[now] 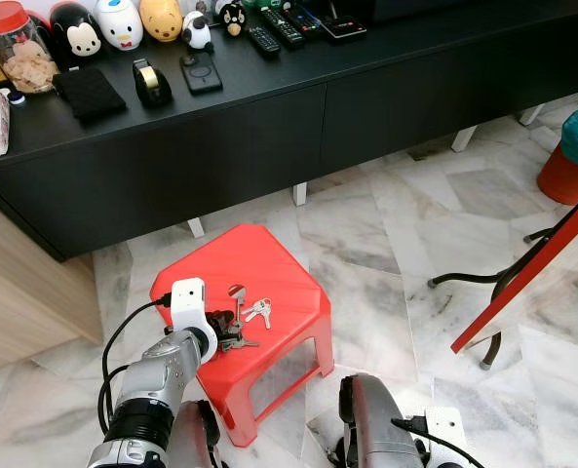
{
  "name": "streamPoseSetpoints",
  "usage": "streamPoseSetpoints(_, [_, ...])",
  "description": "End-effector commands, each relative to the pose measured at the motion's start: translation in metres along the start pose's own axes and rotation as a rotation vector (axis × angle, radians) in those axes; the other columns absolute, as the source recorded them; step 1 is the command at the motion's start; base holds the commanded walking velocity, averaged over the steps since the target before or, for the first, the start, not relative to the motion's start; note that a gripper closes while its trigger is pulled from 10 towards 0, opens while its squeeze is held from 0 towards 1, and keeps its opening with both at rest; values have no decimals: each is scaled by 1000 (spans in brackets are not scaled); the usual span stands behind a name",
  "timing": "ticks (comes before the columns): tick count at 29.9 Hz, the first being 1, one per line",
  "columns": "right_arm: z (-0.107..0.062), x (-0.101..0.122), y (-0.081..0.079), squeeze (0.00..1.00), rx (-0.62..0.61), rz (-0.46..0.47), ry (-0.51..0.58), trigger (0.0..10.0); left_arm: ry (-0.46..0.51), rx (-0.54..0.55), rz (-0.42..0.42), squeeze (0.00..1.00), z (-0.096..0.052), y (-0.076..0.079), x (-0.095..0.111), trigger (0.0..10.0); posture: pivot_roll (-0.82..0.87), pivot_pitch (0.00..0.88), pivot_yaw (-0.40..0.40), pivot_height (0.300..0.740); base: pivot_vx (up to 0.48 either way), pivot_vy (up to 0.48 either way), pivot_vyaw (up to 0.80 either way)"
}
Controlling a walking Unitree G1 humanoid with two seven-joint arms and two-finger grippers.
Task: Hang keys on a hook
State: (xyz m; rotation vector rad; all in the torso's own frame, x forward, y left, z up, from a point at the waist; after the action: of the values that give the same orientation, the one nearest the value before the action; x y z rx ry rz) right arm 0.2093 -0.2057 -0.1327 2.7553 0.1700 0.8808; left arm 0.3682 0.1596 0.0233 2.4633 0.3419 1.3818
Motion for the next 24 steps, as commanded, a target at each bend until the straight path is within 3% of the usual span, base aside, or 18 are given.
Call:
streamPoseSetpoints(1, [-2,-3,-12,0,28,0,-10,10000,55,2,2,0,-4,-3,8,0,-146,149,-6,593,0,0,0])
streamPoseSetpoints(12, [-2,-2,-16,0,30,0,-13,10000,321,-17,-25,0,-26,-4,56,0,-144,129,0,593,0,0,0])
streamPoseSetpoints(18, [-2,0,-14,0,21,9,0,10000,634,-49,-34,0,-59,7,106,0,-146,108,1,593,0,0,0])
streamPoseSetpoints(24, [-1,2,-12,0,17,14,12,10000,755,-41,-5,0,-75,9,127,0,-143,85,1,593,0,0,0])
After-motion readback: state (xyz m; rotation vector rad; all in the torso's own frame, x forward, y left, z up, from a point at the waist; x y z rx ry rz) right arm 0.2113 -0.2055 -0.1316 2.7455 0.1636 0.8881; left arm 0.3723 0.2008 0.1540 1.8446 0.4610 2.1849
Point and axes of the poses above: a point about 5 cm out from each wrist's last joint towards the gripper, its own z axis pointing out of the wrist towards the gripper, its own x axis along the axis of the wrist's last joint, y = z × x, the point moved 6 cm from there along z, pointing out of the wrist towards the gripper, and after that the axes turned 8 degrees about -z, right-handed, at the moved point
